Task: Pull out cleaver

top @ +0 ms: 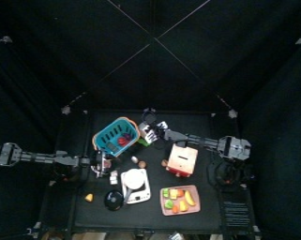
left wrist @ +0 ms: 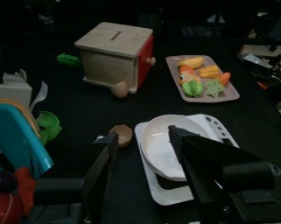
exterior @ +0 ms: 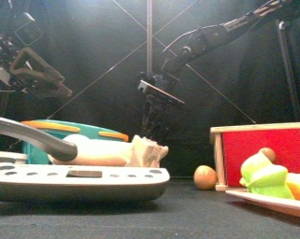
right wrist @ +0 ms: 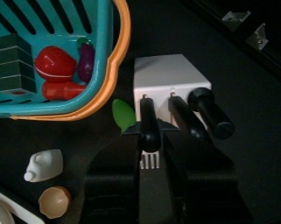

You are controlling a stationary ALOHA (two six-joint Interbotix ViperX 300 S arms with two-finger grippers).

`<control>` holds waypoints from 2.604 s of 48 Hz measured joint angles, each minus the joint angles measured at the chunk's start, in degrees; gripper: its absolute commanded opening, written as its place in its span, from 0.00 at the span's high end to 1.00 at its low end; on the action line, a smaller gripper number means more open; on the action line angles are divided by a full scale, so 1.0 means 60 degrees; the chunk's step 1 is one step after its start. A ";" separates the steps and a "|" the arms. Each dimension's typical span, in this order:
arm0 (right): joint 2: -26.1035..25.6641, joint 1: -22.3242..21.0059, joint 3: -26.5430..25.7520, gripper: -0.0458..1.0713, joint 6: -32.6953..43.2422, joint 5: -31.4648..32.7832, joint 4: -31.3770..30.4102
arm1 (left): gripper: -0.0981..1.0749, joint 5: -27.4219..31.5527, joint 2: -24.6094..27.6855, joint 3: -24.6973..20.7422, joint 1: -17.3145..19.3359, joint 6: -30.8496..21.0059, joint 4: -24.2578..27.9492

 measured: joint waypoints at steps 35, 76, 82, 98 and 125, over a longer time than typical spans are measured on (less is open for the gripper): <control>-0.0820 0.0249 0.0264 0.51 0.0015 0.0396 -0.0308 | 0.18 0.0000 0.0000 0.0029 0.0000 0.0000 -0.0029; -0.0249 0.0146 -0.0117 0.51 0.0015 -0.0015 -0.1274 | 0.18 0.0044 0.0000 0.0088 0.0000 0.0000 -0.0029; -0.0264 0.0073 0.0396 0.51 0.0015 -0.0864 -0.1216 | 0.18 0.0044 0.0000 0.0088 0.0000 0.0000 -0.0029; -0.1289 -0.0410 0.2036 0.51 0.0015 -0.3164 -0.0469 | 0.18 0.0044 0.0000 0.0132 0.0015 0.0000 -0.0029; -0.2021 -0.0938 0.2695 0.51 0.0000 -0.4731 -0.0337 | 0.18 0.0044 0.0000 0.0146 0.0176 0.0015 -0.0029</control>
